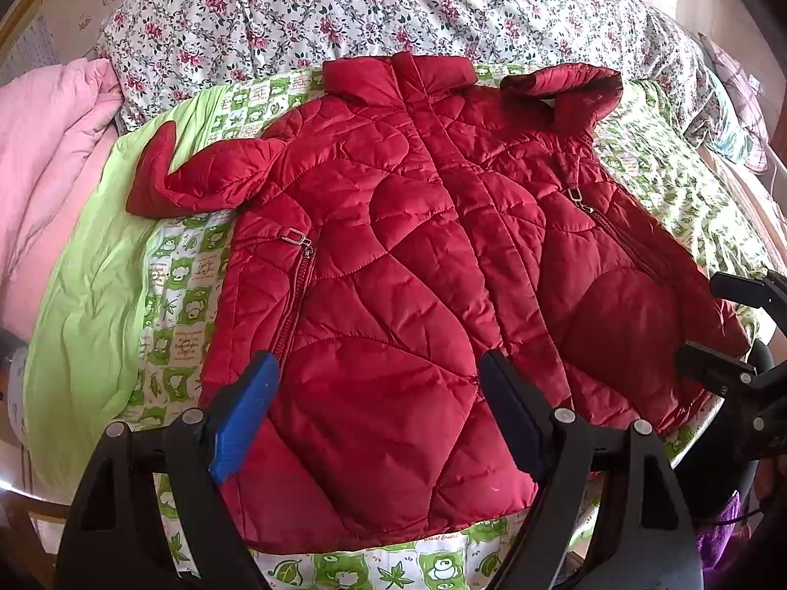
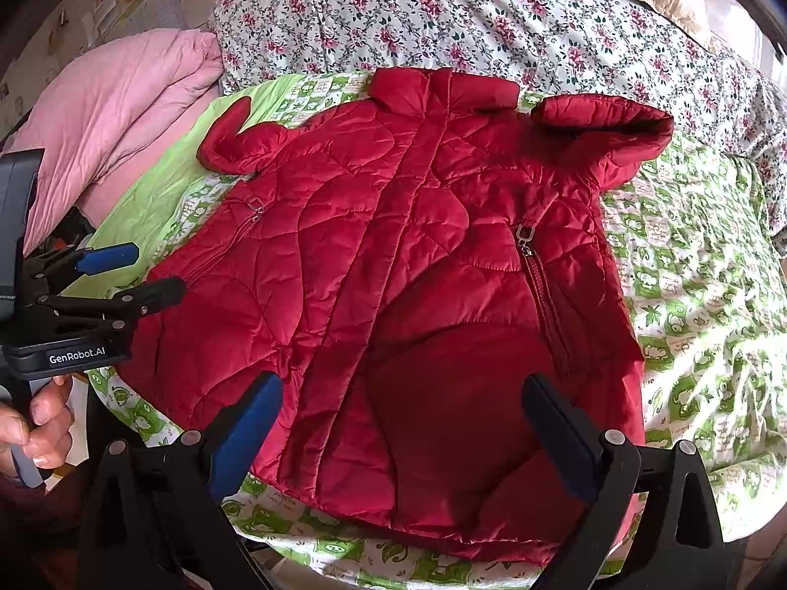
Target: Fold large clothes
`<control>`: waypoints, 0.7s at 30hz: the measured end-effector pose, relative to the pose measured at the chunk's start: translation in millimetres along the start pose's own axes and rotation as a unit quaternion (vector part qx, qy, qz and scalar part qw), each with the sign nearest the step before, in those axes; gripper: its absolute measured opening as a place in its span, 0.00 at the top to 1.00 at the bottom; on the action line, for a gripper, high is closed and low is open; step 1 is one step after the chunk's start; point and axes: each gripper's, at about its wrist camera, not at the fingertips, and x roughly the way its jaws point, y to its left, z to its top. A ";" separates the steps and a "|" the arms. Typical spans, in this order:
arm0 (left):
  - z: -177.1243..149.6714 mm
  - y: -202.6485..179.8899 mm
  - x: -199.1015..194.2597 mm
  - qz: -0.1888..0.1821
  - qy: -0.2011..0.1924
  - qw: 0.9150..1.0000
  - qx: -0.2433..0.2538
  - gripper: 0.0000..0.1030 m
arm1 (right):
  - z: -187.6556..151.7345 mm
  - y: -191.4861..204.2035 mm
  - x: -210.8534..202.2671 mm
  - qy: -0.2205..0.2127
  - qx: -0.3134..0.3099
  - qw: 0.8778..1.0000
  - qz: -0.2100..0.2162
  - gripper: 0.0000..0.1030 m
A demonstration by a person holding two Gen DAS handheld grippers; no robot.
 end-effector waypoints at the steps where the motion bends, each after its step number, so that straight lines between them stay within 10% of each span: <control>1: -0.1 0.2 0.2 -0.001 0.001 1.000 -0.001 0.19 | -0.1 0.1 0.0 0.000 0.000 1.000 0.000 0.04; 21: 11.1 11.0 24.6 -0.015 0.025 0.999 -0.013 0.19 | 23.1 -19.3 16.2 -0.003 0.003 1.000 -0.010 0.04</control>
